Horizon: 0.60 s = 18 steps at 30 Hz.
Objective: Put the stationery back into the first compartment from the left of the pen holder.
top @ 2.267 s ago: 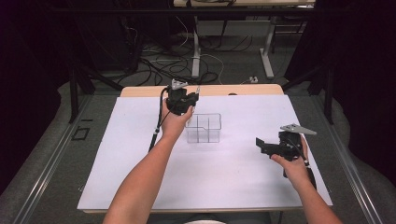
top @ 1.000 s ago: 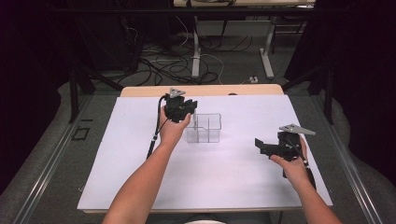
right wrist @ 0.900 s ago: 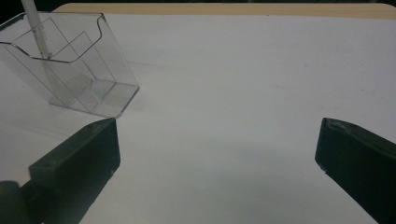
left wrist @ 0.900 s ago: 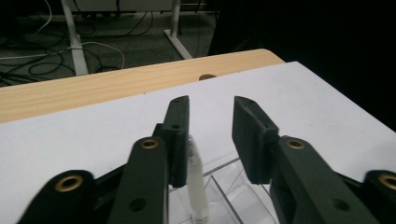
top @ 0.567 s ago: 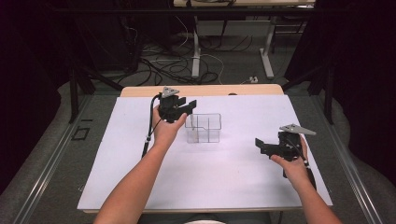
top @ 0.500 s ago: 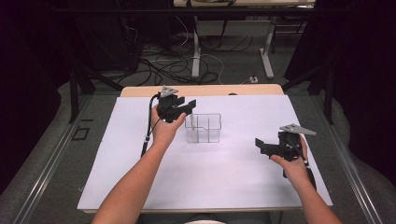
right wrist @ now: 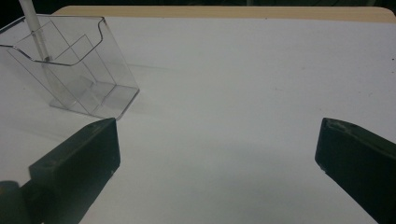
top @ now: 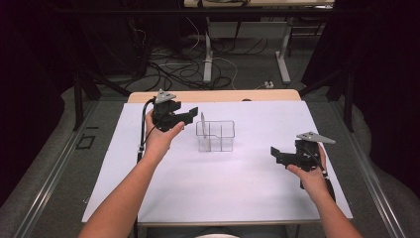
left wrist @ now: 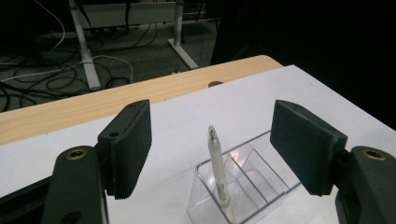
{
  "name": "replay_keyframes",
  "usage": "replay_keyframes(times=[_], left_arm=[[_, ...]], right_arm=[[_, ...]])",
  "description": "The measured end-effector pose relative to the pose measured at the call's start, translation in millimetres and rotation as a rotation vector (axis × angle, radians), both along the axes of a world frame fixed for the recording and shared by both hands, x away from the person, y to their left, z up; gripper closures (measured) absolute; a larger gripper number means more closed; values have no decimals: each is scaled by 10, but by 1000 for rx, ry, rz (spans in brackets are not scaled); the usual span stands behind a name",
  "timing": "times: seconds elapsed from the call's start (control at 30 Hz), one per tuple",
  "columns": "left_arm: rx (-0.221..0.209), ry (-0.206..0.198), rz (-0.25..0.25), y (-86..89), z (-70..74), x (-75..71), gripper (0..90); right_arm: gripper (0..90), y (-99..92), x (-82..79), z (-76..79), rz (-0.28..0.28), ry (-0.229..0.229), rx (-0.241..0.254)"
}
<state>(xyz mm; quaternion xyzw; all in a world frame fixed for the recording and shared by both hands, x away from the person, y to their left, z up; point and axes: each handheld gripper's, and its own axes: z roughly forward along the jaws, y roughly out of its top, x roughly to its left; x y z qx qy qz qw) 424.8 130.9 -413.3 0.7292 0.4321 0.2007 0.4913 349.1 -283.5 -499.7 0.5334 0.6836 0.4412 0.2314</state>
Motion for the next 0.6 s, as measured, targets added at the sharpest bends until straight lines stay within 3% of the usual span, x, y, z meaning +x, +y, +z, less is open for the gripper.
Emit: replay_keyframes(times=[0.33,0.43,0.6], left_arm=[[1,-9,7,289,18,-198,141],[-2,-5,24,359,-10,-258,15],[-20,9,58,515,-66,-366,2]], right_arm=[[0,14,-7,2,-4,5,5],[0,13,-7,3,-4,5,5],[0,10,-7,6,-1,-3,0]])
